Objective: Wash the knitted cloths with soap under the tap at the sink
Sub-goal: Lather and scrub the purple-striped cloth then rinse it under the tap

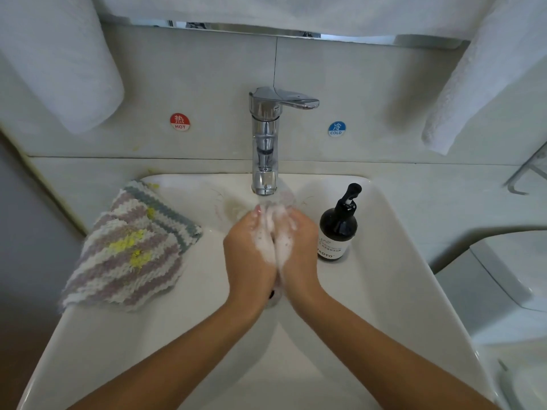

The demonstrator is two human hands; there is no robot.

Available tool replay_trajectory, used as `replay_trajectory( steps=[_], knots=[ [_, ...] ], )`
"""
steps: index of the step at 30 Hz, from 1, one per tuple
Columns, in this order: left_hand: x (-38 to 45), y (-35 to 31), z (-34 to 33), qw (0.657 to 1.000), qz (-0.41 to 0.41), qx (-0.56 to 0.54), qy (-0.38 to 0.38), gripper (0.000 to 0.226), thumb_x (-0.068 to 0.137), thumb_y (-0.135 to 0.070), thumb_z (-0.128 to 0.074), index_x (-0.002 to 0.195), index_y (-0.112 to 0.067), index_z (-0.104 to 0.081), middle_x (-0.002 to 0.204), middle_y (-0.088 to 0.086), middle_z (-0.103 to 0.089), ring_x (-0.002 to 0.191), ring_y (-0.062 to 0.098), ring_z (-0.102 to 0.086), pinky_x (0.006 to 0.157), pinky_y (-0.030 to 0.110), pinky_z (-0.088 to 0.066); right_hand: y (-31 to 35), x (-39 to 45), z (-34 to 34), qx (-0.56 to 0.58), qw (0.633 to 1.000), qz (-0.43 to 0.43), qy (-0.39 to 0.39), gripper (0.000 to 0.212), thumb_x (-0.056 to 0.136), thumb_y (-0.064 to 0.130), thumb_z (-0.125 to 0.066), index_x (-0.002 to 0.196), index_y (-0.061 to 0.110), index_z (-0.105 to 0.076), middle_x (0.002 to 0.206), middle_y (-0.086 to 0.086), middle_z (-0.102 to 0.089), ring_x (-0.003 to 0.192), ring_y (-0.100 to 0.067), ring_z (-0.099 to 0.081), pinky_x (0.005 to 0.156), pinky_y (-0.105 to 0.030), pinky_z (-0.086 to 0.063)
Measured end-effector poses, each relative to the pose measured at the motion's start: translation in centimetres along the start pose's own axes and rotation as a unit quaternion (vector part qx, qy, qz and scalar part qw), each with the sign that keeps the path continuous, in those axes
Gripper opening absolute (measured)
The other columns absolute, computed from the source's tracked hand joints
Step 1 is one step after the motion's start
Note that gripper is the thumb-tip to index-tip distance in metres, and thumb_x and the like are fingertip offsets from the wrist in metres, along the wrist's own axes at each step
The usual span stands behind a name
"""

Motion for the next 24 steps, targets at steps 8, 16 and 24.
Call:
replay_trajectory(
  steps=[8, 16, 24],
  knots=[
    [1.9, 0.9, 0.5, 0.997, 0.074, -0.024, -0.008, 0.044, 0.103, -0.031, -0.044, 0.063, -0.013, -0.049, 0.054, 0.0, -0.05, 0.055, 0.018, -0.05, 0.057, 0.035, -0.042, -0.4, -1.4, -0.1, -0.033, 0.998, 0.005, 0.051, 0.041, 0.096, 0.004, -0.051, 0.059, 0.017, -0.044, 0.05, 0.013, -0.044, 0.049, 0.001, -0.039, 0.049, -0.016, -0.035],
    [-0.8, -0.8, -0.5, 1.0, -0.004, -0.001, 0.025, 0.028, 0.102, -0.026, -0.041, 0.084, -0.007, -0.05, 0.071, 0.005, -0.06, 0.065, 0.016, -0.06, 0.06, 0.036, -0.049, -0.2, -0.1, 1.2, -0.054, 0.998, 0.034, 0.013, 0.04, 0.094, 0.005, -0.054, 0.062, 0.028, -0.043, 0.052, 0.02, -0.047, 0.052, 0.001, -0.041, 0.053, -0.018, -0.035],
    [-1.3, -1.0, -0.4, 0.998, -0.038, 0.036, 0.044, 0.026, 0.101, -0.011, -0.045, 0.076, -0.011, -0.044, 0.059, -0.008, -0.049, 0.052, 0.004, -0.044, 0.05, 0.025, -0.039, -0.1, 0.9, 0.6, -0.054, 0.998, 0.017, 0.02, 0.031, 0.089, 0.0, -0.054, 0.064, 0.016, -0.047, 0.055, 0.011, -0.045, 0.056, -0.006, -0.041, 0.052, -0.025, -0.035]
  ],
)
Point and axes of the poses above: each hand's wrist, its own x-axis towards the middle knuckle, its own z-axis out of the back of the hand, y = z × x, the point moved 7 cm from there along x, towards the middle knuckle
